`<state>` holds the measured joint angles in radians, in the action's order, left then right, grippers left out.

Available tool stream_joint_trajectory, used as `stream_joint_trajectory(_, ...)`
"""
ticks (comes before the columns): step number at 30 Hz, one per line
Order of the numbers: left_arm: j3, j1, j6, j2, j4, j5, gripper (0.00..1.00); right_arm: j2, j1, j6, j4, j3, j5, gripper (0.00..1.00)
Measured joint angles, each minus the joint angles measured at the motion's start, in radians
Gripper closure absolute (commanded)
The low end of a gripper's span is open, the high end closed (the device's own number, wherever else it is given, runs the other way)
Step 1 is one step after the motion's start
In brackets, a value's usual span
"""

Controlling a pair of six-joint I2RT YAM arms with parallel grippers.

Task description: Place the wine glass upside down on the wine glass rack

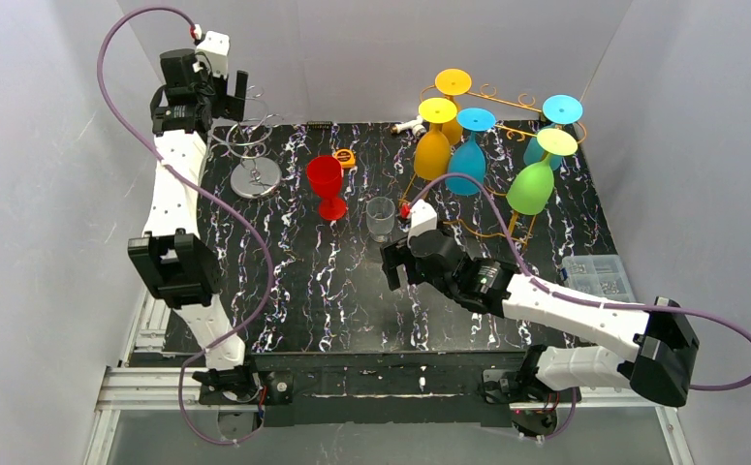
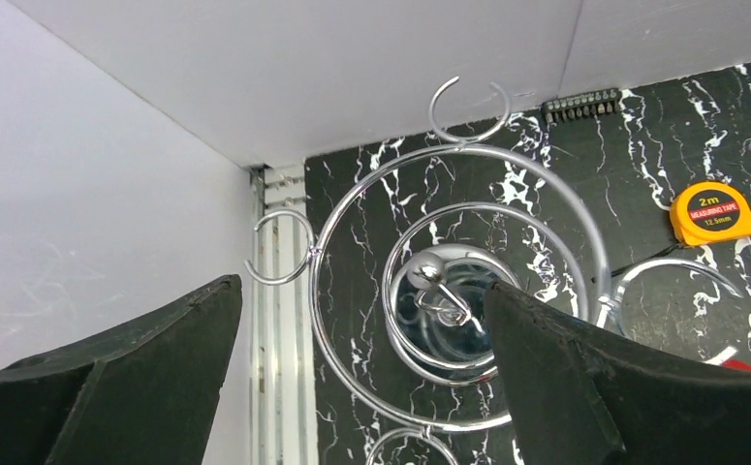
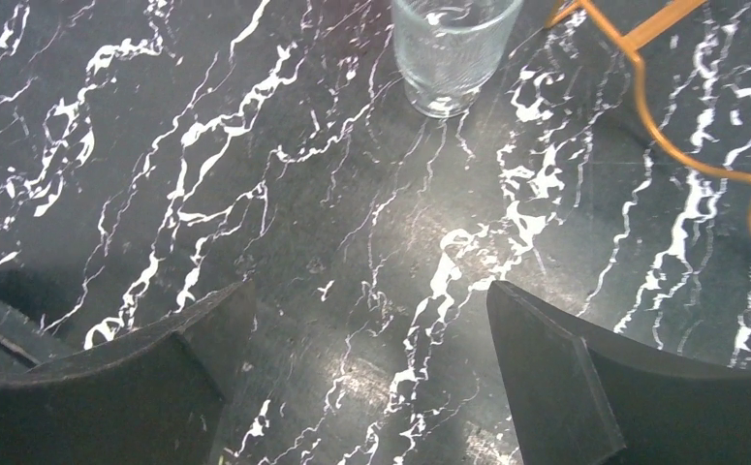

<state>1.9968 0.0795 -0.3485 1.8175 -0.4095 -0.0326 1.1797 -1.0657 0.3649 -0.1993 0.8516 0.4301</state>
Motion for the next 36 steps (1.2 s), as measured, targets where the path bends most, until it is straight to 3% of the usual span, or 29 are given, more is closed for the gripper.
stream_joint_trajectory(5, 0.019, 0.035, 0.076, 0.077, -0.01, -0.013, 0.12, 0.002, -0.003, -0.027, -0.001, 0.034, 0.073, 0.02)
stream_joint_trajectory(15, 0.001, 0.051, 0.224, 0.085, 0.08, -0.126, 0.26, -0.009, -0.002, -0.032, -0.002, 0.05, 0.159, 0.05)
stream_joint_trajectory(19, -0.007, 0.051, 0.282, 0.116, 0.118, -0.184, 0.38, -0.054, 0.024, -0.032, -0.001, 0.03, 0.172, 0.08)
stream_joint_trajectory(20, -0.014, 0.051, 0.291, 0.131, 0.13, -0.191, 0.43, -0.062, 0.059, -0.031, 0.001, 0.024, 0.161, 0.09)
stream_joint_trajectory(23, -0.041, 0.051, 0.32, 0.156, 0.157, -0.197, 0.8, -0.059, 0.134, -0.03, 0.014, 0.021, 0.126, 0.12)
stream_joint_trajectory(25, -0.045, 0.051, 0.328, 0.158, 0.18, -0.209, 0.97, -0.042, 0.153, -0.03, 0.029, 0.021, 0.1, 0.14)
stream_joint_trajectory(29, -0.123, 0.049, 0.315, 0.12, 0.254, -0.249, 1.0, -0.02, 0.187, -0.031, 0.053, 0.021, 0.059, 0.16)
stream_joint_trajectory(36, -0.27, 0.05, 0.265, -0.013, 0.248, -0.268, 1.0, 0.052, 0.232, -0.033, 0.099, 0.021, 0.003, 0.18)
